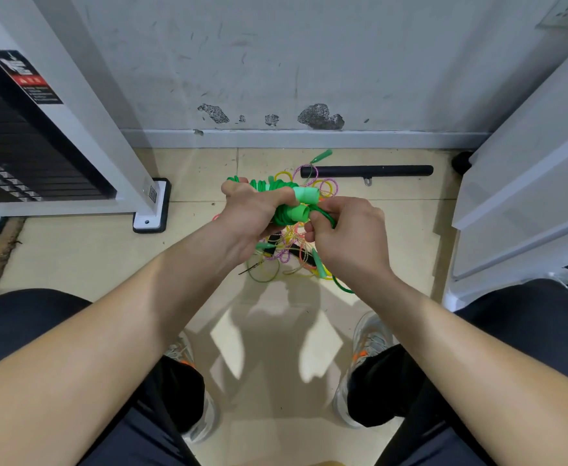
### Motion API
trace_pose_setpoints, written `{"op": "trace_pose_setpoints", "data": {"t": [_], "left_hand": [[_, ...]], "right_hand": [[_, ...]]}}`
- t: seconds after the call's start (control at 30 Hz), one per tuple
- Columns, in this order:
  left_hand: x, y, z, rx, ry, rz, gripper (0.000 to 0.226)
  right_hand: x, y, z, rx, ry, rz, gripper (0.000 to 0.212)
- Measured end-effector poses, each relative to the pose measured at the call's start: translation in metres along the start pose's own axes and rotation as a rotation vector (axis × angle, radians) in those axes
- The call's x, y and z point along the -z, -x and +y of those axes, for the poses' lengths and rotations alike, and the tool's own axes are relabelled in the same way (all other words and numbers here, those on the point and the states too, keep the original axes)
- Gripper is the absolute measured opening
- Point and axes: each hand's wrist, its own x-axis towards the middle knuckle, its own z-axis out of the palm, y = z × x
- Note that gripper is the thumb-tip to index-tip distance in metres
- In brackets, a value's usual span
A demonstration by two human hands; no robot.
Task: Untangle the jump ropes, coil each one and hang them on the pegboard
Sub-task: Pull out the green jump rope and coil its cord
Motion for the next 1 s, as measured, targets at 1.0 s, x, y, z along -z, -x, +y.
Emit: {"op": "trace_pose_setpoints", "data": {"t": [1.0], "left_hand": [[0.017,-0.009,-0.023,-0.11,-0.608,-0.153,0.095]], "right_hand": [[-0.001,-0.02,0.028,0.652,0.444,-0.077,0.016]]}}
